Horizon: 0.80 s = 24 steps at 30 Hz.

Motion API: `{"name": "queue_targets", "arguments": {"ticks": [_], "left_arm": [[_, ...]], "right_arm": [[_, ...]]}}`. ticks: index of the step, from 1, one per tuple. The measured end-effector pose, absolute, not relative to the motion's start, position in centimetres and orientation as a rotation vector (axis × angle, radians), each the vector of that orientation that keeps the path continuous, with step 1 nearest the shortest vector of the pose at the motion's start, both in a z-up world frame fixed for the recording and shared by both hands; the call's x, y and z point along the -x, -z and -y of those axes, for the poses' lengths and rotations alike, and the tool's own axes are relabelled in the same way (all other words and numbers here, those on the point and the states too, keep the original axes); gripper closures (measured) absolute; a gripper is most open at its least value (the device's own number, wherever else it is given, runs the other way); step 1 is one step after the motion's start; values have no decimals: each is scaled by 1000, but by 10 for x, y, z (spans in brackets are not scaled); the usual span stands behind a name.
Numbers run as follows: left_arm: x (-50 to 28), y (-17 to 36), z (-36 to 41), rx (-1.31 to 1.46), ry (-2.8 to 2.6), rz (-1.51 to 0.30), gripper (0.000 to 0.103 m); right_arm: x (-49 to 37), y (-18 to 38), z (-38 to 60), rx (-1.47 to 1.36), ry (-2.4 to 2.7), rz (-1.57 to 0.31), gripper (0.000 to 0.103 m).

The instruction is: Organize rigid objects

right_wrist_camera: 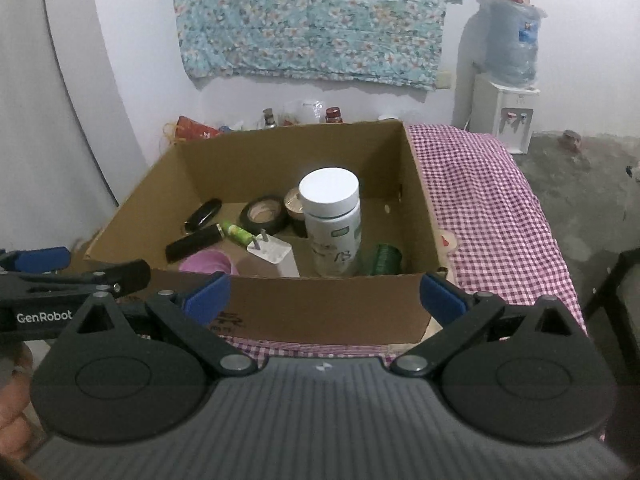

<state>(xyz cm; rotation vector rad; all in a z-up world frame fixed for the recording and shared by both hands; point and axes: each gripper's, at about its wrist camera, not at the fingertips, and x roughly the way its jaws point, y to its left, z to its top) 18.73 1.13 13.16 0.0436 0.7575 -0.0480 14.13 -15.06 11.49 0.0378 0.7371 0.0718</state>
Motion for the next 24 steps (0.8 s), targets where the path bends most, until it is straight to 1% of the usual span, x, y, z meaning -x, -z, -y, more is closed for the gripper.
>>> {"name": "queue_targets", "arguments": {"ticks": [24], "left_arm": [[-183, -127, -16, -16, 64, -823, 0]], "right_arm": [[-140, -116, 143, 2, -54, -741, 2]]}}
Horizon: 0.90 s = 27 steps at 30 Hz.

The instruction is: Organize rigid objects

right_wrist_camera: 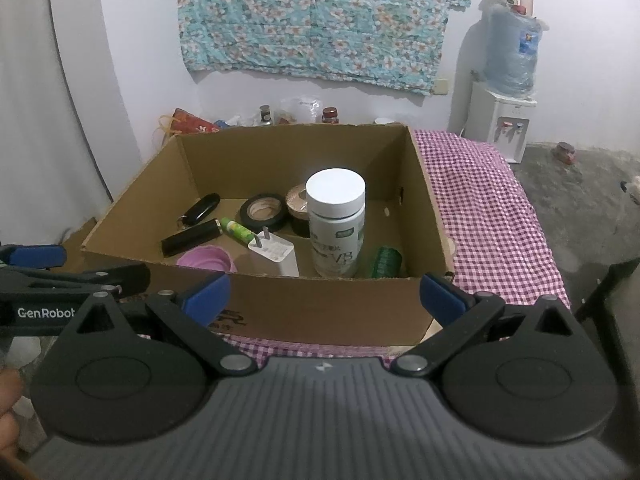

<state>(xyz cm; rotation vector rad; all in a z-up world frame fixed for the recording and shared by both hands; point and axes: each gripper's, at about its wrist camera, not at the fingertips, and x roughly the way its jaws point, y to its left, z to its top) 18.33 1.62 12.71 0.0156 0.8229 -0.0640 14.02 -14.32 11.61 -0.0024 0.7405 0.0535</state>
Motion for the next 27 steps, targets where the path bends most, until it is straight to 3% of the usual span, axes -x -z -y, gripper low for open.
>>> {"name": "queue_targets", "arguments": {"ticks": [27], "left_arm": [[-182, -127, -8, -28, 61, -826, 1]], "right_arm": [[-141, -114, 151, -17, -54, -751, 2]]}}
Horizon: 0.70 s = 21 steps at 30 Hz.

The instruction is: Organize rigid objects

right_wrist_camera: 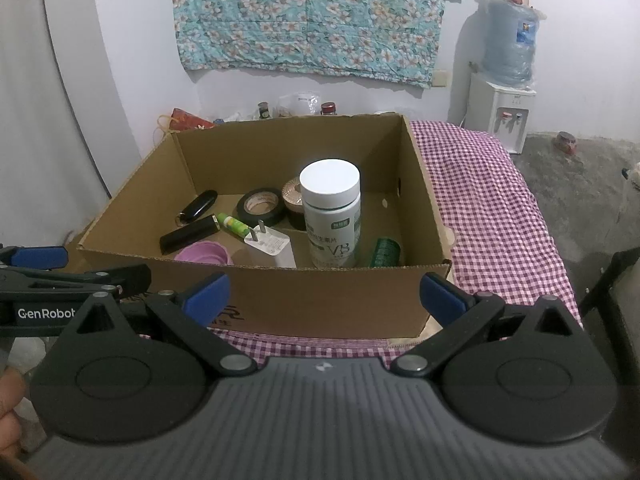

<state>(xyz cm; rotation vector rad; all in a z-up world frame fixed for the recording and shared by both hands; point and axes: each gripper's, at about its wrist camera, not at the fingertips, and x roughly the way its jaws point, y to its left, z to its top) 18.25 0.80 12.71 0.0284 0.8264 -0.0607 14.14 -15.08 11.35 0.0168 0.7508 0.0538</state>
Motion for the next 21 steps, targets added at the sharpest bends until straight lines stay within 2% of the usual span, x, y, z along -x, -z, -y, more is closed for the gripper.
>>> {"name": "queue_targets", "arguments": {"ticks": [21], "left_arm": [[-183, -128, -9, -28, 63, -827, 1]], "right_arm": [[-141, -113, 150, -18, -52, -752, 2]]}}
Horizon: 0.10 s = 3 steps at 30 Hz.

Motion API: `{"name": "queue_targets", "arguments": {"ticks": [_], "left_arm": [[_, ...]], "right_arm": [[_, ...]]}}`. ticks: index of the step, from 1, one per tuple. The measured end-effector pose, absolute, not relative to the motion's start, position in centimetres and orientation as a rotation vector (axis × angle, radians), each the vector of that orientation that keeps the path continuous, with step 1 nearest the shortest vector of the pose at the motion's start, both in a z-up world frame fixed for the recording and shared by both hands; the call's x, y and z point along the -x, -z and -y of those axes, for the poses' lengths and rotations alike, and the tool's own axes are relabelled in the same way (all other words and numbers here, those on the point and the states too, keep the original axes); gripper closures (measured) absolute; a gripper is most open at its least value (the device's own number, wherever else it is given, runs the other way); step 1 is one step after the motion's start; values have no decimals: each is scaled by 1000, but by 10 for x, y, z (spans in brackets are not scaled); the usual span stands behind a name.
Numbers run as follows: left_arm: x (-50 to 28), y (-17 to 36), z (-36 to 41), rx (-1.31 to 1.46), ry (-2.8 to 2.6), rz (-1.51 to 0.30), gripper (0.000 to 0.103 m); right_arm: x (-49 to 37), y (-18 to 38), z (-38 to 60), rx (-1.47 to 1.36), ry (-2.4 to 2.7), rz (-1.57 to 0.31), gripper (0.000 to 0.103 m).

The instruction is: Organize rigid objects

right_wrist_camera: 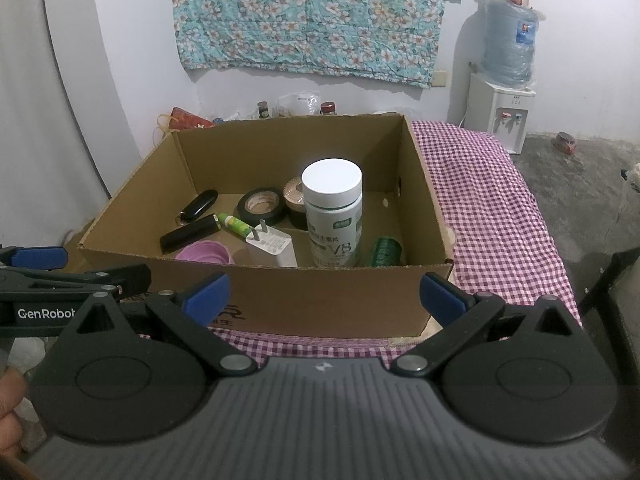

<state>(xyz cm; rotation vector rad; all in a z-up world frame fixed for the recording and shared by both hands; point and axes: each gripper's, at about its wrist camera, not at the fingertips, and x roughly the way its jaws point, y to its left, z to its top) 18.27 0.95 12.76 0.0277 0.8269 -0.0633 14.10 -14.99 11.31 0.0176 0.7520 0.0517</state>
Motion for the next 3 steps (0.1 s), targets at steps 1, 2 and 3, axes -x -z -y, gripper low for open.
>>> {"name": "queue_targets", "arguments": {"ticks": [1, 2, 3], "left_arm": [[-183, -128, -9, -27, 63, -827, 1], [-183, -128, -9, -28, 63, -827, 1], [-183, -128, -9, -28, 63, -827, 1]], "right_arm": [[-141, -113, 150, -17, -52, -752, 2], [-141, -113, 150, -18, -52, -752, 2], [-141, -113, 150, -18, -52, -752, 2]]}}
